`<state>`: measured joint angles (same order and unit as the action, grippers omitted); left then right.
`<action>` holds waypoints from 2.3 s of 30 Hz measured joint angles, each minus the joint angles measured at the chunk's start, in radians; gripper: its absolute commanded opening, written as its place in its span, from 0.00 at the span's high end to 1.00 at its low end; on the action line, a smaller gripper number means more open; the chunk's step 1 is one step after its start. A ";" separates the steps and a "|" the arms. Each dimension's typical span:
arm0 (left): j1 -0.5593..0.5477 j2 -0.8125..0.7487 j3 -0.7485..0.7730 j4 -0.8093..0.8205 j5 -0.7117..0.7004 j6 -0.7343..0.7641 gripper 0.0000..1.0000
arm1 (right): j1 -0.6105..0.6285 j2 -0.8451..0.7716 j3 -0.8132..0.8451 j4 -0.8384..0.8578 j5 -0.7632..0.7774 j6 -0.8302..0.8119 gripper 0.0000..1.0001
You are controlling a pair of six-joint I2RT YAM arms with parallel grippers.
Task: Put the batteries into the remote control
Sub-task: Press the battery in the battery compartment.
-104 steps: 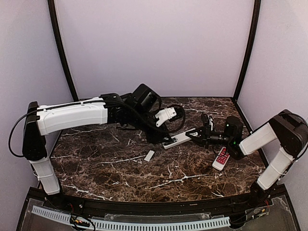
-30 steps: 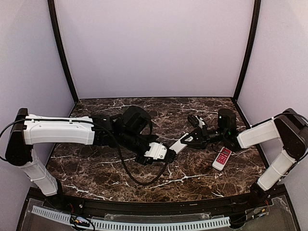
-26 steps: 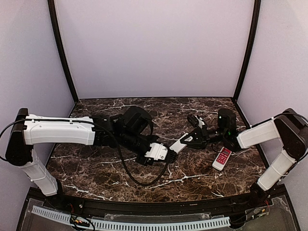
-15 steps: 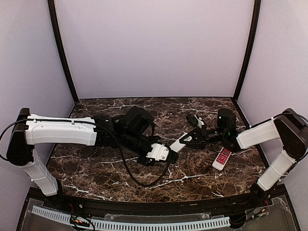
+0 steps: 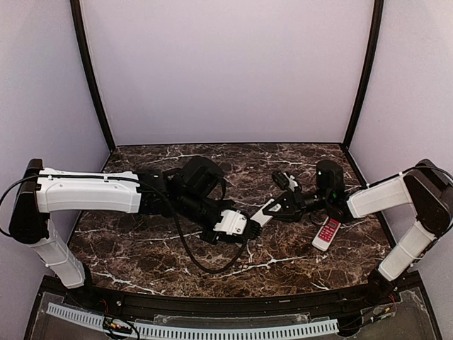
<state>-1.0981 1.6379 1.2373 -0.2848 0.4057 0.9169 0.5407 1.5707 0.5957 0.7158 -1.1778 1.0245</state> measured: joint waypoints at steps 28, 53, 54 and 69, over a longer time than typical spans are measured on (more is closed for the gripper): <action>-0.018 -0.080 -0.027 -0.073 -0.013 0.028 0.81 | 0.005 0.000 0.068 -0.192 -0.081 -0.110 1.00; -0.028 -0.046 -0.007 -0.099 -0.048 0.048 0.85 | 0.016 0.022 0.068 -0.133 -0.083 -0.072 1.00; -0.028 -0.046 -0.007 -0.099 -0.048 0.049 0.85 | 0.016 0.023 0.068 -0.131 -0.083 -0.070 1.00; -0.032 -0.026 0.011 -0.106 -0.075 0.049 0.93 | 0.016 0.027 0.066 -0.115 -0.080 -0.053 1.00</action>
<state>-1.1297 1.6115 1.2488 -0.3912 0.3305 0.9657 0.5564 1.5978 0.6621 0.6006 -1.2583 0.9714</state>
